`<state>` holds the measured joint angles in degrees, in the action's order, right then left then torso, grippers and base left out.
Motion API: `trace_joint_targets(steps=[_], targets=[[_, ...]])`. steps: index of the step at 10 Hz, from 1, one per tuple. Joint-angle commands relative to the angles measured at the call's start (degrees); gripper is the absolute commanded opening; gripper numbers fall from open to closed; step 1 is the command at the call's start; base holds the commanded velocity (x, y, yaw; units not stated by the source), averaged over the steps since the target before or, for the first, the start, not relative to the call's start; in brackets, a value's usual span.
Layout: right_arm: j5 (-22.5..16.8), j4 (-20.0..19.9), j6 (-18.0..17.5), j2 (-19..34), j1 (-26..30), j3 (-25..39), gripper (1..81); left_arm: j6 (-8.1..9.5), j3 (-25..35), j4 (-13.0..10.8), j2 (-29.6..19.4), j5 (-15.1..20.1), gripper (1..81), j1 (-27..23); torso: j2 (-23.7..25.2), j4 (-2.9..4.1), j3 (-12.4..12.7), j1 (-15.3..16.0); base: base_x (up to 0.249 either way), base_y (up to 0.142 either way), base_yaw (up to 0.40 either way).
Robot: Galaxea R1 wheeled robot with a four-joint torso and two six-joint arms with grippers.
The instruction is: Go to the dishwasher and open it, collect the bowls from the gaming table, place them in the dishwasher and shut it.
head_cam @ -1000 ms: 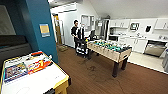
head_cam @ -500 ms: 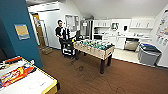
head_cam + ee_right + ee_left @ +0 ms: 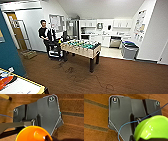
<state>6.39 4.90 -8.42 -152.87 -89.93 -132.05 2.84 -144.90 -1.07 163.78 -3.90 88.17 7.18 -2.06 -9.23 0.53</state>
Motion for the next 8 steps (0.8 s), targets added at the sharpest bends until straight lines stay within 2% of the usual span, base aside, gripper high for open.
trace_joint_targets(steps=[1, 5, 8], targets=[[-2.70, 0.28, -0.10, 1.32, 2.33, 0.39, 1.0, -0.12, -0.56, -0.25, -0.29, 3.02, 1.0, -2.00, 0.00, 0.00, 0.00, 0.00, 0.000, 0.000, -0.400], [-2.70, 0.55, 0.07, 1.14, 2.34, 0.14, 1.0, -0.12, -0.56, -0.07, -0.12, 3.11, 1.0, -1.99, 0.00, 0.00, 0.00, 0.00, 0.000, 0.000, -0.367], [-2.78, 0.55, 0.16, 0.87, 2.60, -0.22, 1.0, -0.12, -0.56, 0.11, -0.29, 3.11, 1.0, -1.99, 0.00, 0.00, 0.00, 0.00, 0.000, 0.000, -0.155]])
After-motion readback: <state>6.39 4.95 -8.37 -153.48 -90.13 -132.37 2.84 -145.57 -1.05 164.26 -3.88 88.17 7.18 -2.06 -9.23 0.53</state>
